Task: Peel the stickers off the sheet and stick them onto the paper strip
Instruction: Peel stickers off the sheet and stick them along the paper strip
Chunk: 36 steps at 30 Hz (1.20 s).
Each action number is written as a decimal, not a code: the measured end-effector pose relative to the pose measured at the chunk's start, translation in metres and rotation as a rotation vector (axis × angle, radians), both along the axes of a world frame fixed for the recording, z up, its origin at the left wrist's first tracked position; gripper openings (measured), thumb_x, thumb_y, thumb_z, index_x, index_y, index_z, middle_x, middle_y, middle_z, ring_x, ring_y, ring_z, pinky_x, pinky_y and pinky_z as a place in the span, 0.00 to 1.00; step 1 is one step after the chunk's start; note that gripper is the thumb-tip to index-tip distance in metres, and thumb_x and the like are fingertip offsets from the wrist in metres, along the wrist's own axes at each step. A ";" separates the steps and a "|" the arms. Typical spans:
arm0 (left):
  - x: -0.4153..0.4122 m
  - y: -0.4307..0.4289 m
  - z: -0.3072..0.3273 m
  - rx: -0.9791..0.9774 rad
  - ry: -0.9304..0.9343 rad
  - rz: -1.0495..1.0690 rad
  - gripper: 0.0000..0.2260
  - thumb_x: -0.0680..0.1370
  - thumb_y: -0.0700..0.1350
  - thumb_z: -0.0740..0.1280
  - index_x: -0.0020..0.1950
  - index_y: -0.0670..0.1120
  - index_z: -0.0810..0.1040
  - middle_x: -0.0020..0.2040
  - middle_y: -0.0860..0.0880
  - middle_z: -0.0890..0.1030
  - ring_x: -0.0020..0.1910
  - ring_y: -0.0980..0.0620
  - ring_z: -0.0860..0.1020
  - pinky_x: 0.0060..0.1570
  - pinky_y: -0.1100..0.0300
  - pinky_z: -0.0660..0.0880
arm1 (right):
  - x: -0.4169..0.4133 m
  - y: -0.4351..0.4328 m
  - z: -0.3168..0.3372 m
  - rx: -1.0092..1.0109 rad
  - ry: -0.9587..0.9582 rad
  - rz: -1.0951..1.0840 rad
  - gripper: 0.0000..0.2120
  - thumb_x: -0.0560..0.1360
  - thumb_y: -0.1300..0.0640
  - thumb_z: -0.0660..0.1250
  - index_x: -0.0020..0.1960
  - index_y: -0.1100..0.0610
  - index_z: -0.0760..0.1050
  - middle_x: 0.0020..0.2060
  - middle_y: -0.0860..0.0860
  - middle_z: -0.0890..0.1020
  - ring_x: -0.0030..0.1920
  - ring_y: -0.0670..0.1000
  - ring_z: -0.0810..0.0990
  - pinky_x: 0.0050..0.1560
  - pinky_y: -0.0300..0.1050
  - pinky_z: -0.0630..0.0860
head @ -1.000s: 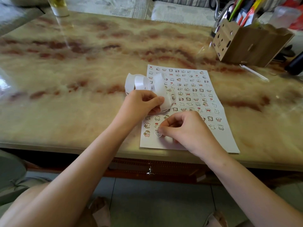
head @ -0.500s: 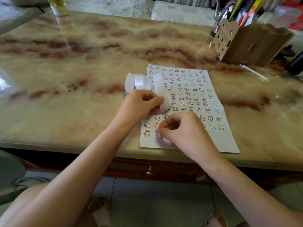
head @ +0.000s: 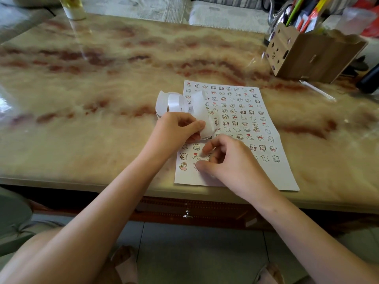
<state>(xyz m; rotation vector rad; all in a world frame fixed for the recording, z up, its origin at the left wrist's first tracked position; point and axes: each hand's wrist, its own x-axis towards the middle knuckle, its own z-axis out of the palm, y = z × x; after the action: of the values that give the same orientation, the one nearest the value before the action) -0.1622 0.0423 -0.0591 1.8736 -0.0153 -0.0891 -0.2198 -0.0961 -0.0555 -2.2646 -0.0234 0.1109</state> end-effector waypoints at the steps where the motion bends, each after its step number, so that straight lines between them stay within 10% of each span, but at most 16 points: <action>1: 0.000 0.000 0.000 -0.001 0.001 0.001 0.09 0.76 0.44 0.70 0.41 0.38 0.81 0.36 0.44 0.83 0.39 0.47 0.82 0.53 0.49 0.80 | 0.001 -0.002 0.000 0.011 0.004 0.004 0.10 0.68 0.55 0.75 0.43 0.51 0.74 0.29 0.46 0.77 0.31 0.45 0.75 0.40 0.45 0.73; 12: 0.000 0.000 -0.001 -0.003 -0.013 -0.014 0.09 0.76 0.44 0.70 0.41 0.39 0.81 0.38 0.43 0.84 0.41 0.44 0.84 0.52 0.50 0.80 | 0.005 -0.002 -0.005 -0.030 -0.022 0.040 0.09 0.70 0.54 0.74 0.43 0.51 0.73 0.31 0.45 0.76 0.33 0.45 0.75 0.40 0.45 0.72; 20: -0.001 0.002 0.006 -0.083 -0.100 0.019 0.07 0.79 0.44 0.66 0.42 0.44 0.77 0.33 0.52 0.82 0.33 0.57 0.80 0.30 0.68 0.73 | 0.018 -0.017 0.006 0.252 -0.224 -0.038 0.04 0.75 0.60 0.69 0.43 0.52 0.77 0.39 0.48 0.81 0.34 0.44 0.78 0.37 0.36 0.73; 36: -0.004 -0.001 0.012 -0.212 -0.134 0.008 0.09 0.80 0.42 0.64 0.50 0.36 0.78 0.35 0.49 0.83 0.33 0.57 0.82 0.30 0.67 0.75 | 0.027 -0.008 -0.002 0.322 -0.442 -0.059 0.06 0.72 0.59 0.74 0.47 0.53 0.78 0.42 0.44 0.81 0.38 0.41 0.78 0.38 0.32 0.71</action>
<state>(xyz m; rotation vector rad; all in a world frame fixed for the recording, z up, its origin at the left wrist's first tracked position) -0.1665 0.0409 -0.0470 1.6649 -0.1055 0.0421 -0.1930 -0.1040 -0.0575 -1.9253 -0.1942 -0.3988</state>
